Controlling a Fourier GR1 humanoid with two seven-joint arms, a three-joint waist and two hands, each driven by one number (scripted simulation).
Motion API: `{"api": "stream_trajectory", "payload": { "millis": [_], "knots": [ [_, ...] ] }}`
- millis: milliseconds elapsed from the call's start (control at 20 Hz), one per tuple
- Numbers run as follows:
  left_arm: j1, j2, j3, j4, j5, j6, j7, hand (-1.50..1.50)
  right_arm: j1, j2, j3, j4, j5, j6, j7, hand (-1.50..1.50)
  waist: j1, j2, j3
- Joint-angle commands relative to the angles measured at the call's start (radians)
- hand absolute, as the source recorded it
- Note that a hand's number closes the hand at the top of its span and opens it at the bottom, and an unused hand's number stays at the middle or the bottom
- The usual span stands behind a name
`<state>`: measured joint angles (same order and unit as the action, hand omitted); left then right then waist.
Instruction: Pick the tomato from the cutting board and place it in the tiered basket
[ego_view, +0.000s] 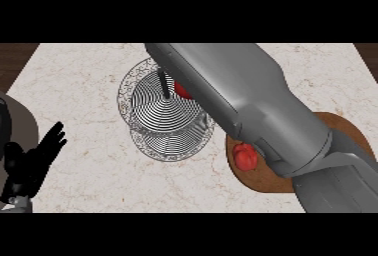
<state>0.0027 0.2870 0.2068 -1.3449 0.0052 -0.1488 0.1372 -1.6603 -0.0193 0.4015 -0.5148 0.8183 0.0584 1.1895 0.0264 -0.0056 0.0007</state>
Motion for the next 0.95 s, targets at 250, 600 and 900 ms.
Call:
{"api": "stream_trajectory", "payload": {
  "millis": [250,600,900],
  "knots": [
    [0.033,-0.001,0.02,-0.017,0.005,0.021,0.038,0.0,-0.101,-0.048,-0.16,-0.078,0.063,-0.206,0.297,-1.5,-0.056,-0.026,0.002],
    [0.107,-0.015,0.041,-0.004,0.005,0.034,-0.008,0.0,-0.051,-0.102,-0.305,-0.289,0.066,-0.338,0.263,-1.5,-0.103,-0.05,0.007],
    [0.111,0.011,0.078,0.006,0.02,0.032,-0.003,0.0,0.049,-0.049,-0.373,-0.512,0.074,-0.354,0.211,-1.5,-0.141,-0.061,0.009]
  ]
}}
